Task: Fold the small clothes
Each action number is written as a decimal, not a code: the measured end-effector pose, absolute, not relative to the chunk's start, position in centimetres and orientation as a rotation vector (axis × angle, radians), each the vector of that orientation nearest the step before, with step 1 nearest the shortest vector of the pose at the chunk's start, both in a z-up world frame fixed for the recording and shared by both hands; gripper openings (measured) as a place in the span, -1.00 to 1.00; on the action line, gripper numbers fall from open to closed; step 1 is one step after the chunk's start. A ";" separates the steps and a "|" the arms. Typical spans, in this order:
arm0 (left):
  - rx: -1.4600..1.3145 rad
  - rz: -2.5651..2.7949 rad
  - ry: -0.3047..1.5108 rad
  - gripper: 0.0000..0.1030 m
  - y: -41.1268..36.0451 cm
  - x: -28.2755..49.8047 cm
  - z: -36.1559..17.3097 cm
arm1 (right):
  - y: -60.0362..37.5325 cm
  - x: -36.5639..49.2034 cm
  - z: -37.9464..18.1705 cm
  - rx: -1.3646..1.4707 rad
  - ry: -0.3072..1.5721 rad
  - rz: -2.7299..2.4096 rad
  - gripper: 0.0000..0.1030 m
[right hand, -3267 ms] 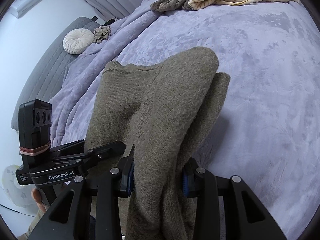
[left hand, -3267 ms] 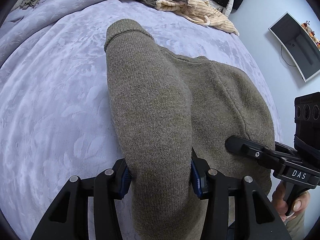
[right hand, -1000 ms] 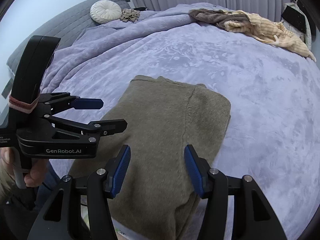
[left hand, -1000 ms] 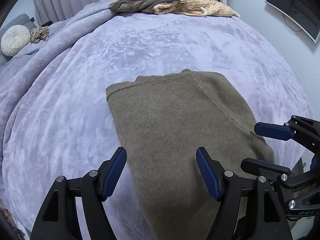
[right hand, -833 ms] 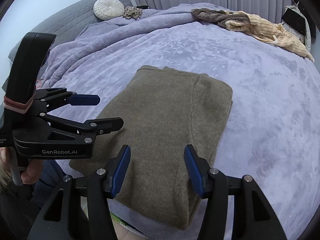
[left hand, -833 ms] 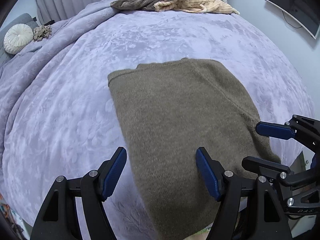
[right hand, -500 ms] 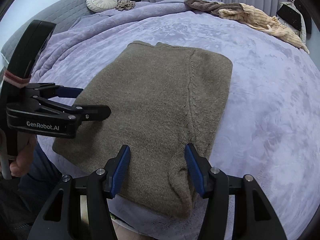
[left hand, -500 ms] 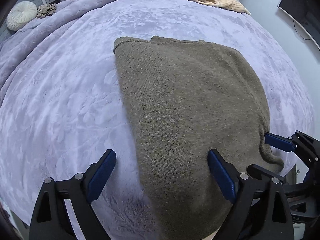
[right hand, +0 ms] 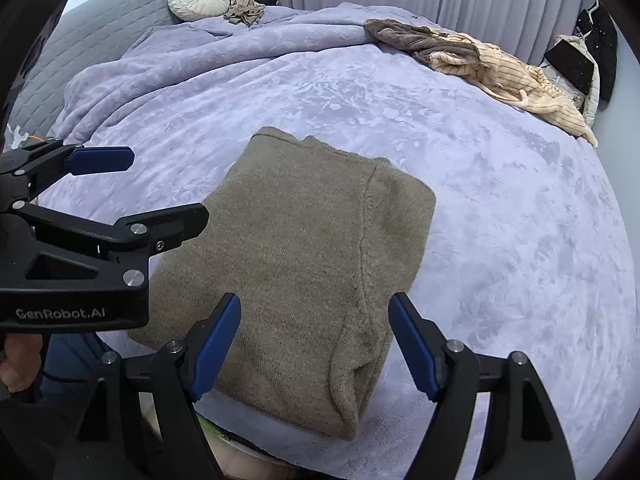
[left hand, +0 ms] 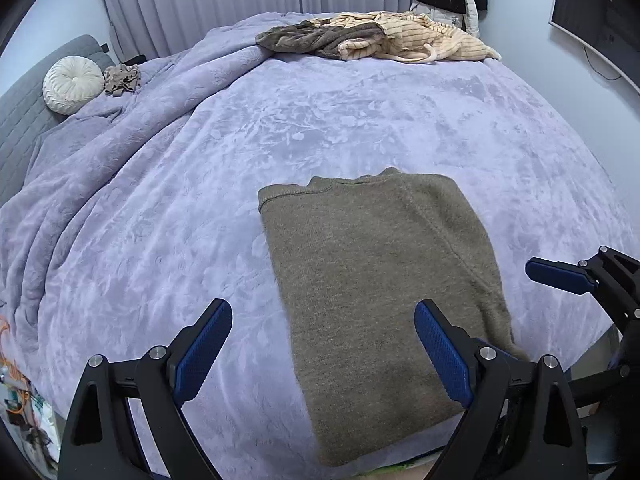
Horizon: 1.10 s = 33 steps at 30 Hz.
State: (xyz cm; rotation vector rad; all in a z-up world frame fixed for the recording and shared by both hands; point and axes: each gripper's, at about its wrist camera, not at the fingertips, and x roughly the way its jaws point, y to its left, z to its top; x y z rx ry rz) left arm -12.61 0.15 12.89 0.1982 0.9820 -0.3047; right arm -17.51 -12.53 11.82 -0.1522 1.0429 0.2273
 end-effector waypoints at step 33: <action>0.080 -0.207 1.113 0.81 1.2 -11.3 10.6 | -12.1 -15.4 11.7 -0.206 1.164 0.134 0.53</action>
